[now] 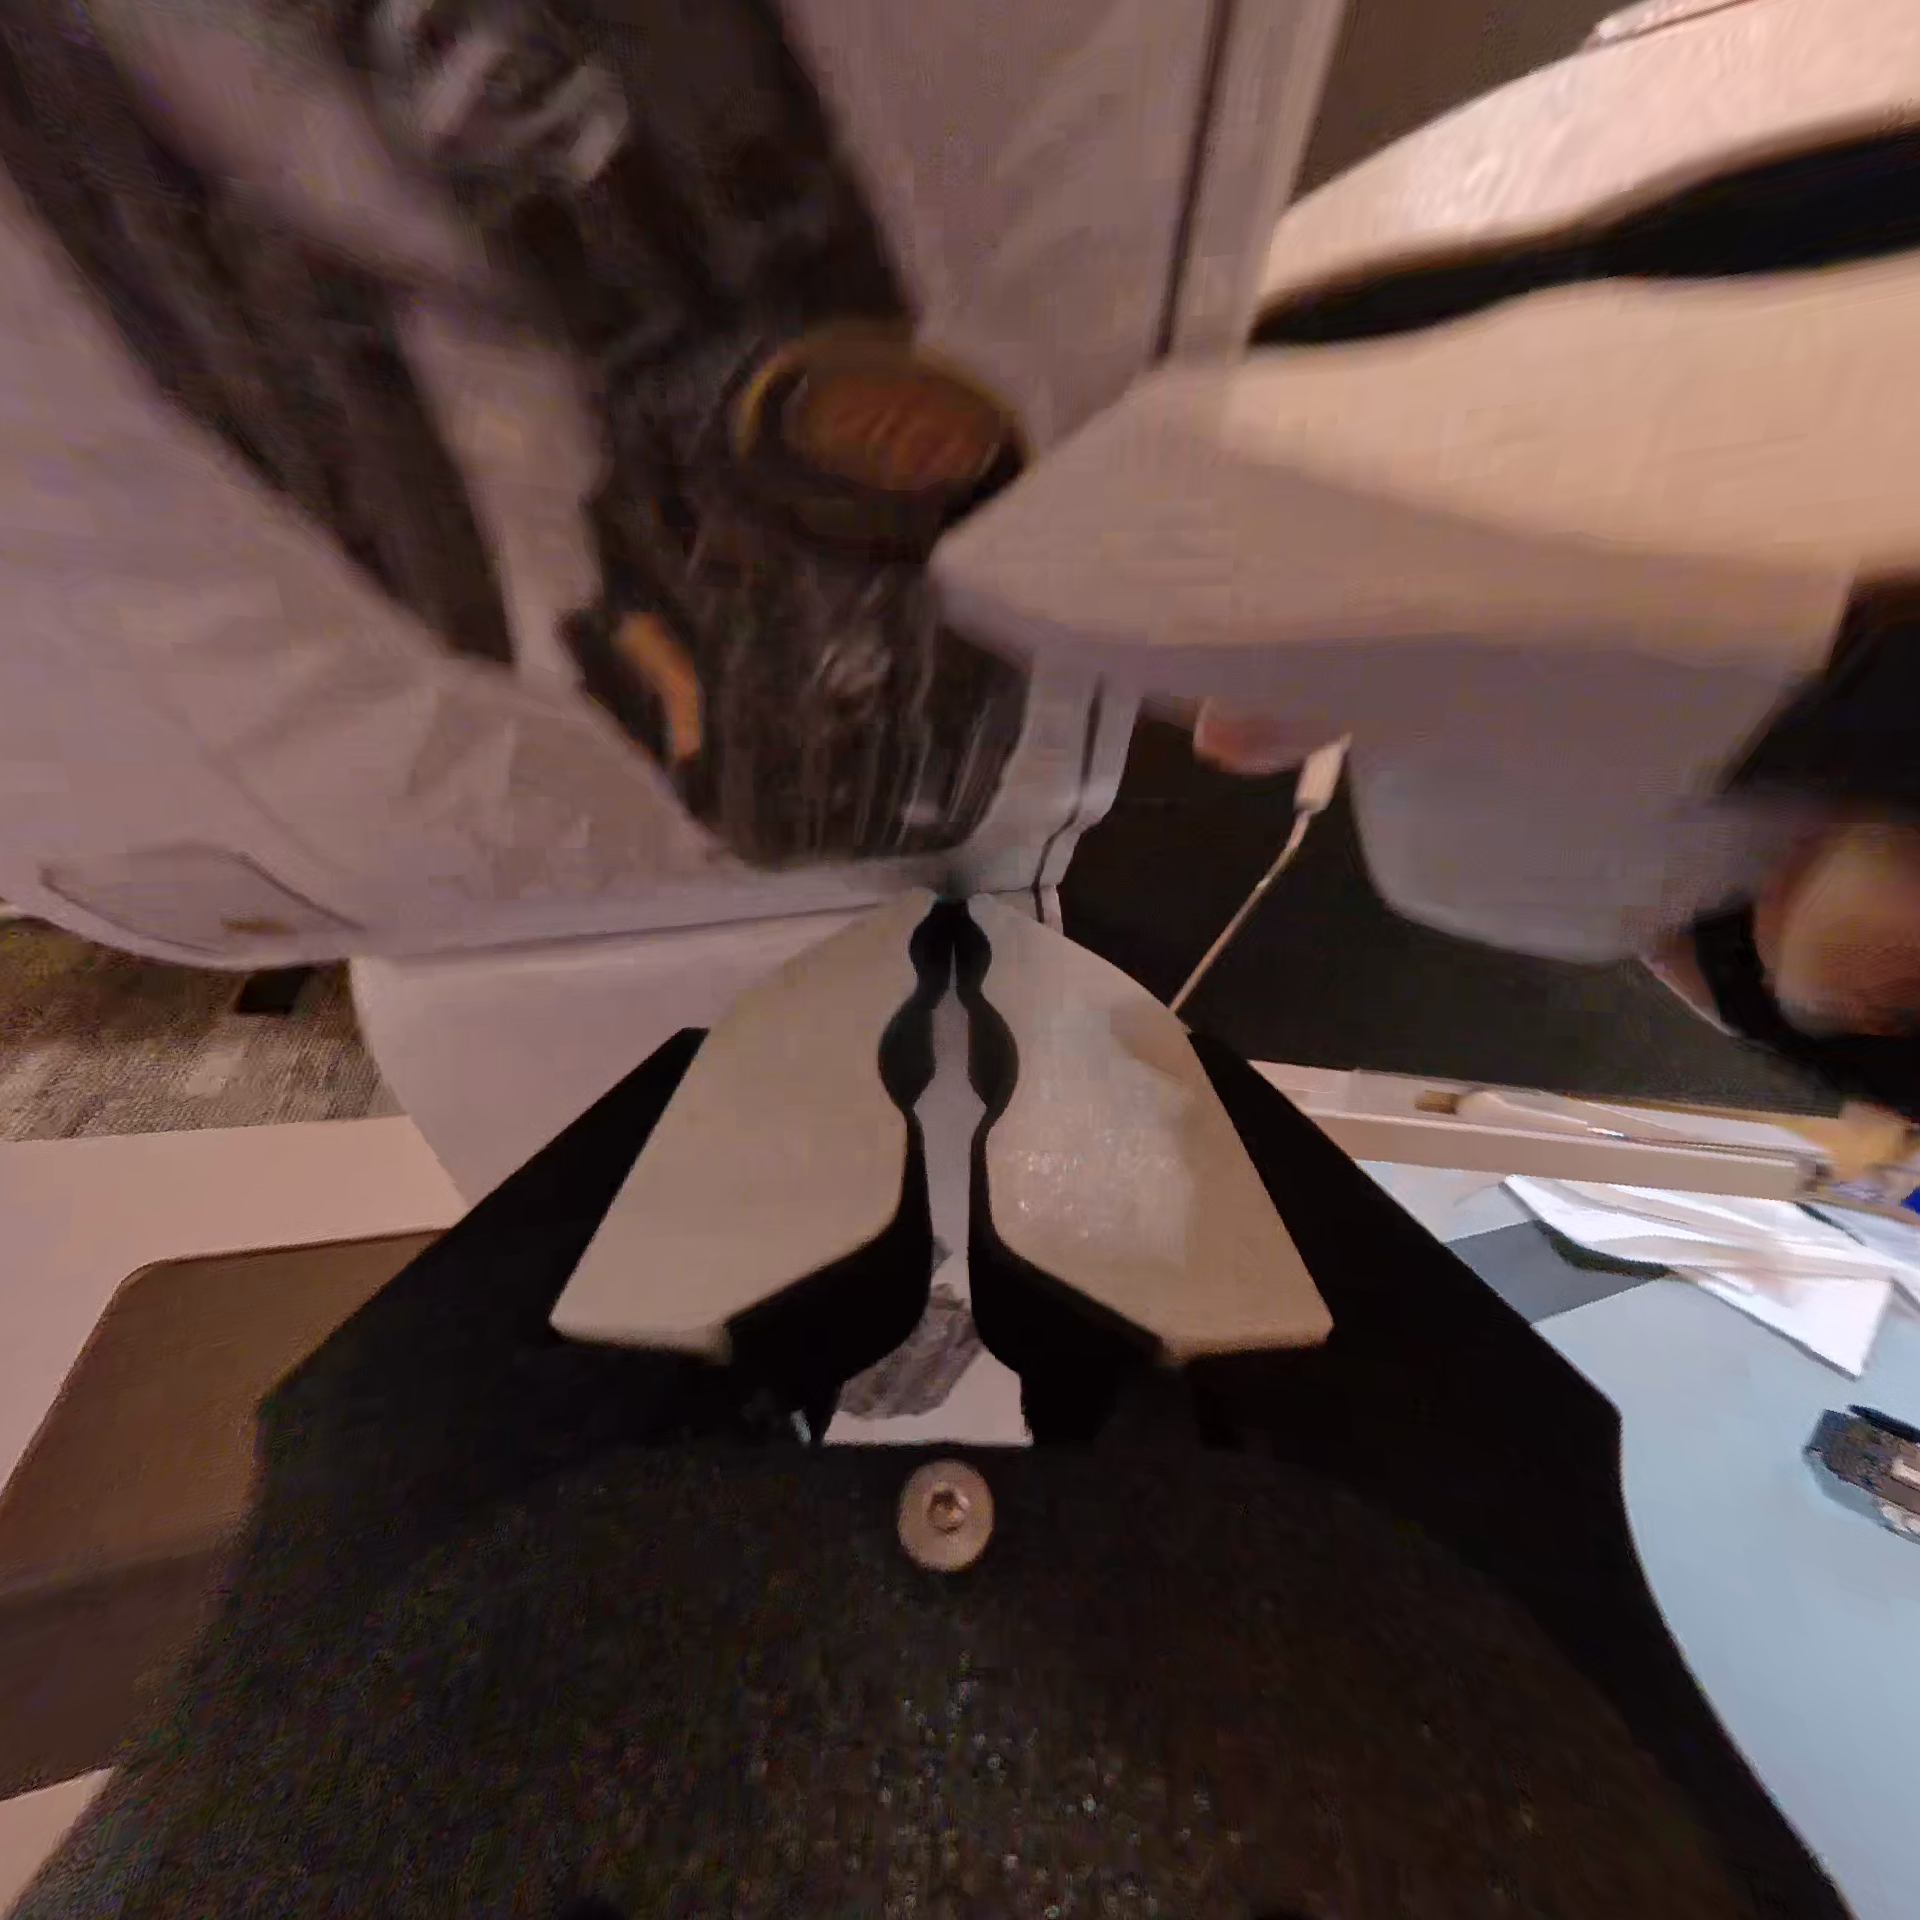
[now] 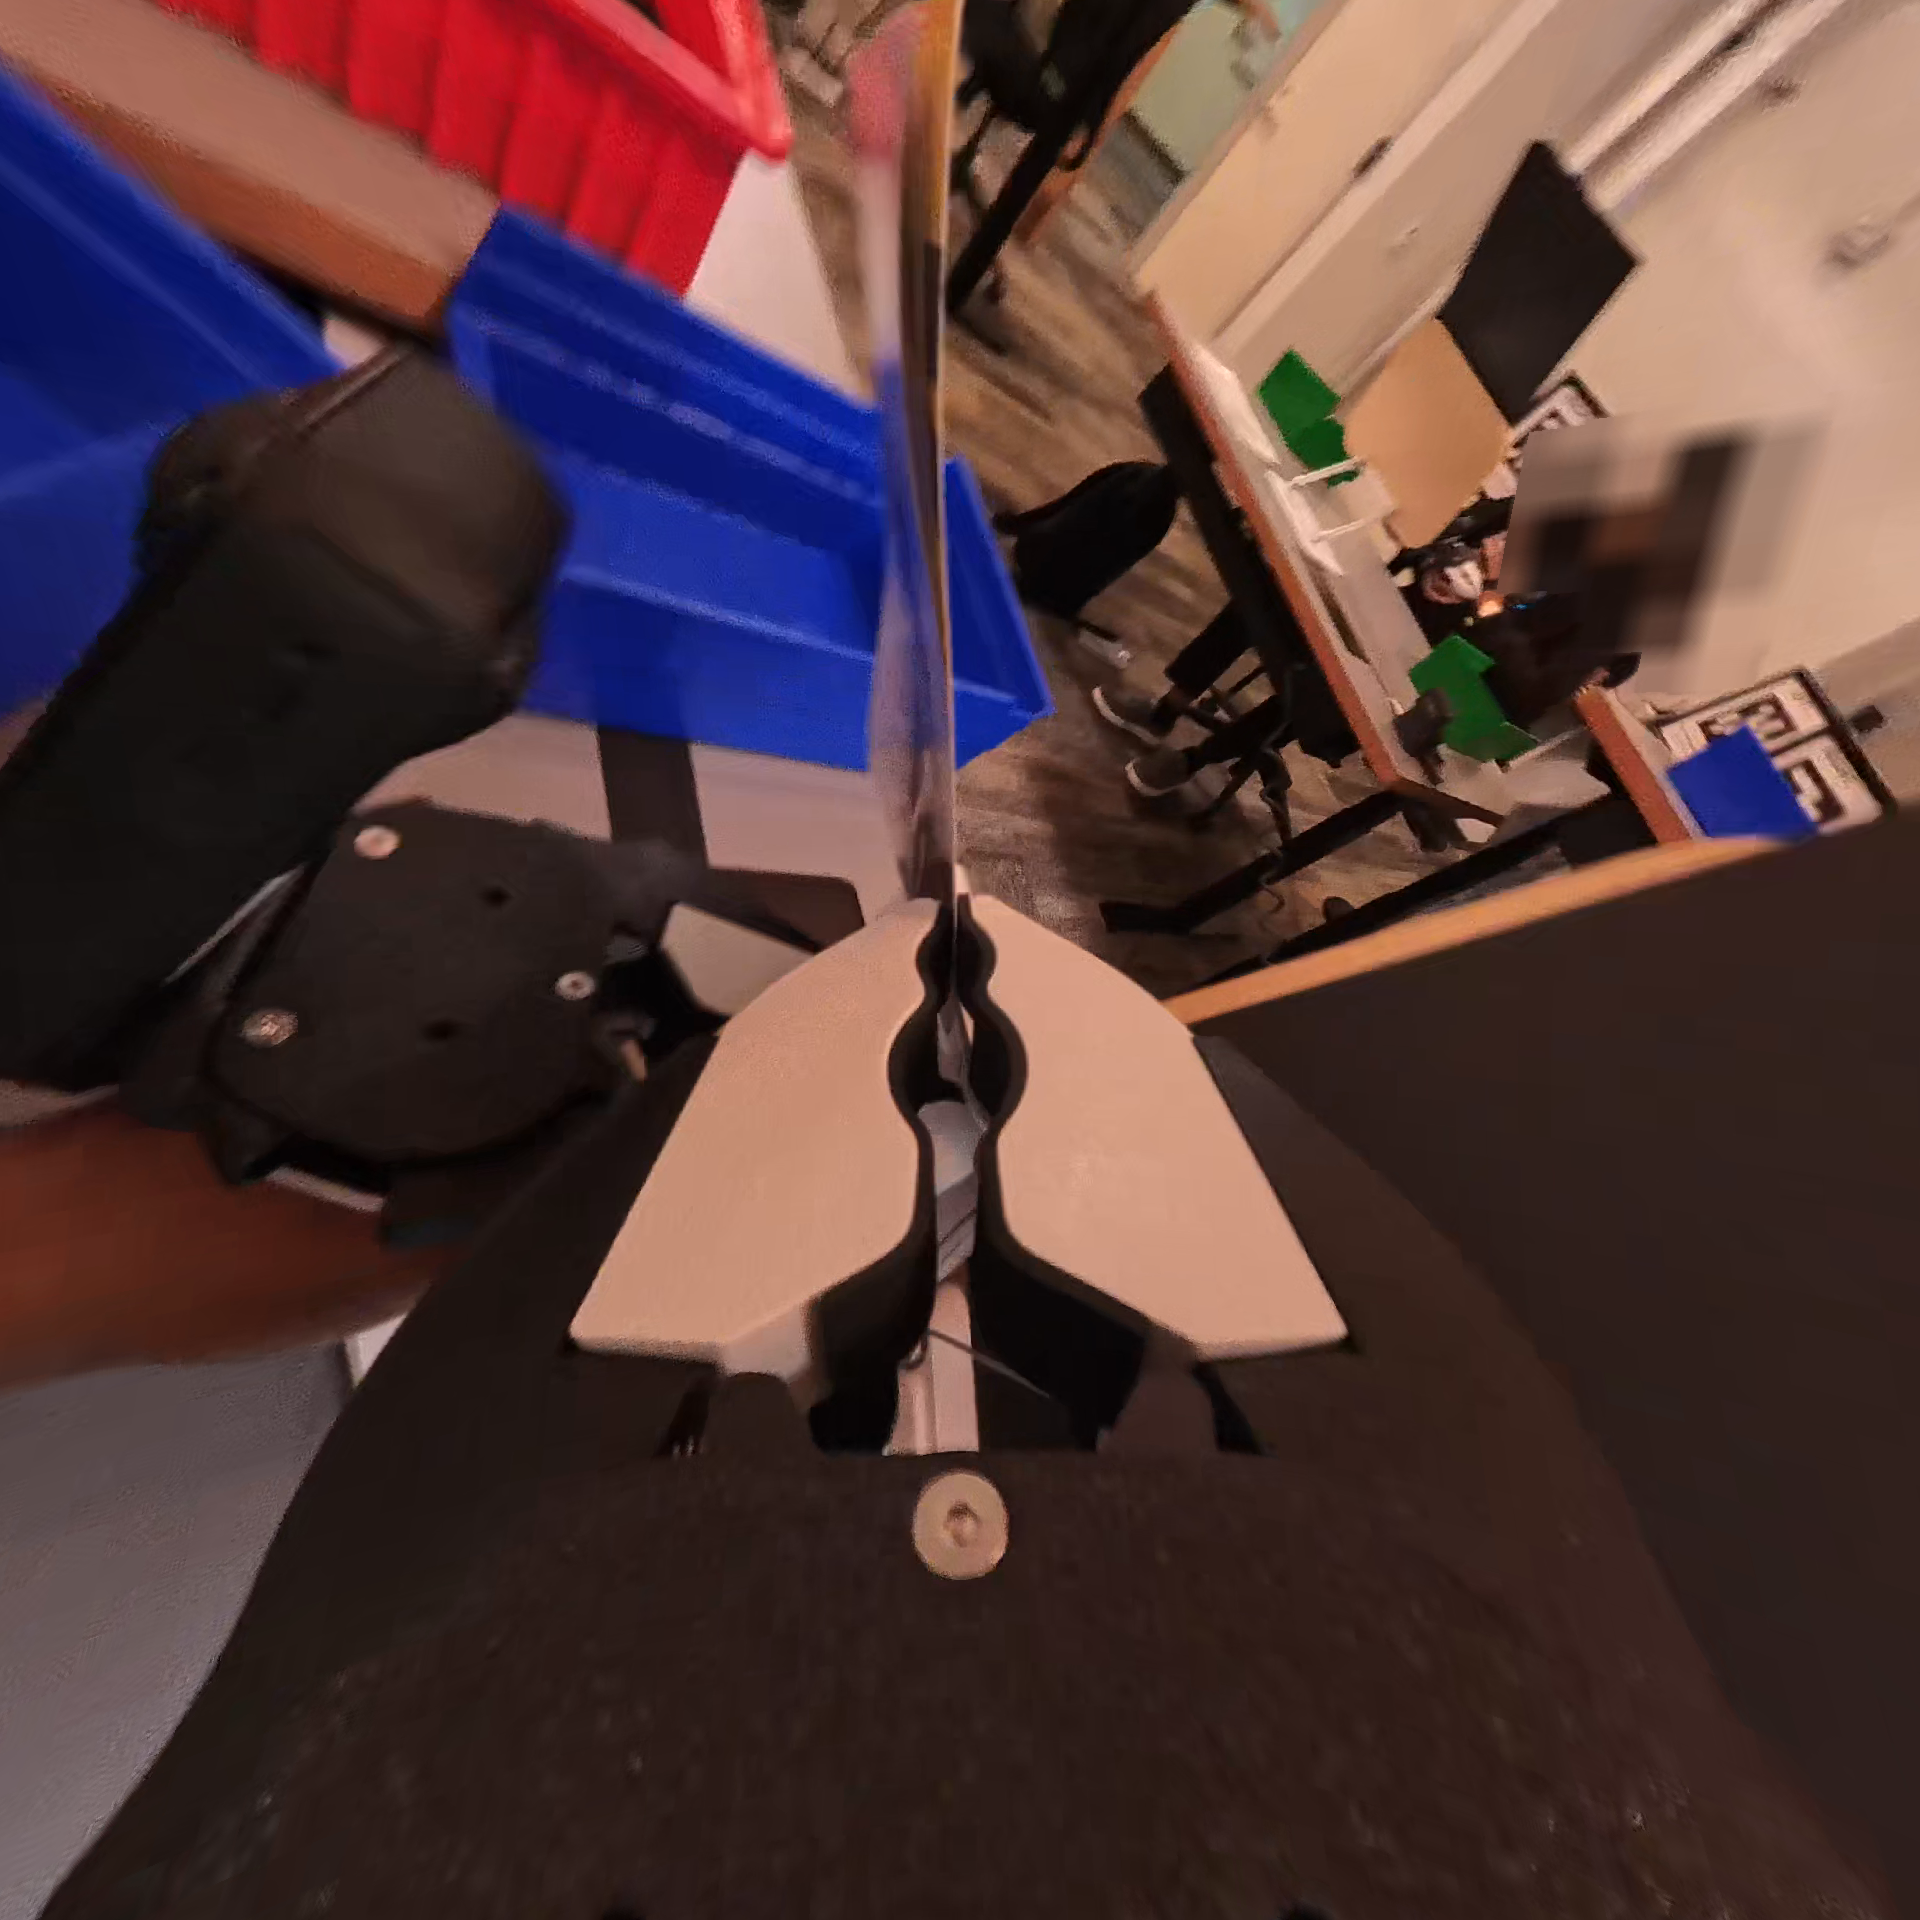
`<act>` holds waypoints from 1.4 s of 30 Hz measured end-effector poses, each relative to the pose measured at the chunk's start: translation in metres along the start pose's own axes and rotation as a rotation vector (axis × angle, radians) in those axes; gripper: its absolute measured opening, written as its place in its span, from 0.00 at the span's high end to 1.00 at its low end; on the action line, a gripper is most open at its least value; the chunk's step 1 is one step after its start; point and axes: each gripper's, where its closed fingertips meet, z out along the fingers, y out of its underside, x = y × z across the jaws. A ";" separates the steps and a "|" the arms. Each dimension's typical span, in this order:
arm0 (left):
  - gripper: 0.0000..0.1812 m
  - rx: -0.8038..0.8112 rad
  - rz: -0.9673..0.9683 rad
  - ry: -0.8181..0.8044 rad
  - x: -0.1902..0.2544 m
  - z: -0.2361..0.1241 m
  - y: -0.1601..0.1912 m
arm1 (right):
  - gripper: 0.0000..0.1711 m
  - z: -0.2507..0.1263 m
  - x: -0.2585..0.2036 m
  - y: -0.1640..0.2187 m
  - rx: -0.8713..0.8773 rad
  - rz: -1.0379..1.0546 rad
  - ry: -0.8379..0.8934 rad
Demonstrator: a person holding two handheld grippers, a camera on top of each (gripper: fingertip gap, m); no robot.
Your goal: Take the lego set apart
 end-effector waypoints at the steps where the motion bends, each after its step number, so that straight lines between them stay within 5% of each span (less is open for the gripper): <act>1: 1.00 0.032 0.005 0.011 0.004 -0.005 -0.005 | 1.00 -0.011 0.012 -0.005 0.049 0.056 0.047; 8: 0.96 0.094 0.092 0.081 0.050 -0.019 -0.028 | 1.00 -0.111 0.084 0.028 0.298 0.415 0.372; 13: 0.89 -0.104 0.138 0.109 0.070 -0.003 0.016 | 1.00 -0.191 0.114 0.096 0.385 0.624 0.626; 17: 0.87 -0.179 0.173 0.140 0.088 0.004 0.035 | 1.00 -0.207 0.101 0.139 0.369 0.702 0.600; 29: 0.86 -0.159 0.009 0.308 0.107 -0.026 0.032 | 1.00 -0.209 0.082 0.096 0.276 0.545 0.403; 33: 0.74 -0.174 -0.069 0.521 0.133 -0.043 0.047 | 1.00 -0.201 0.077 0.077 0.256 0.524 0.342; 38: 0.49 -0.254 -0.063 0.522 0.122 -0.037 0.090 | 1.00 -0.200 0.071 0.039 0.286 0.495 0.251; 42: 0.54 -0.253 -0.160 0.701 0.151 -0.035 0.097 | 1.00 -0.214 0.068 0.012 0.359 0.518 0.177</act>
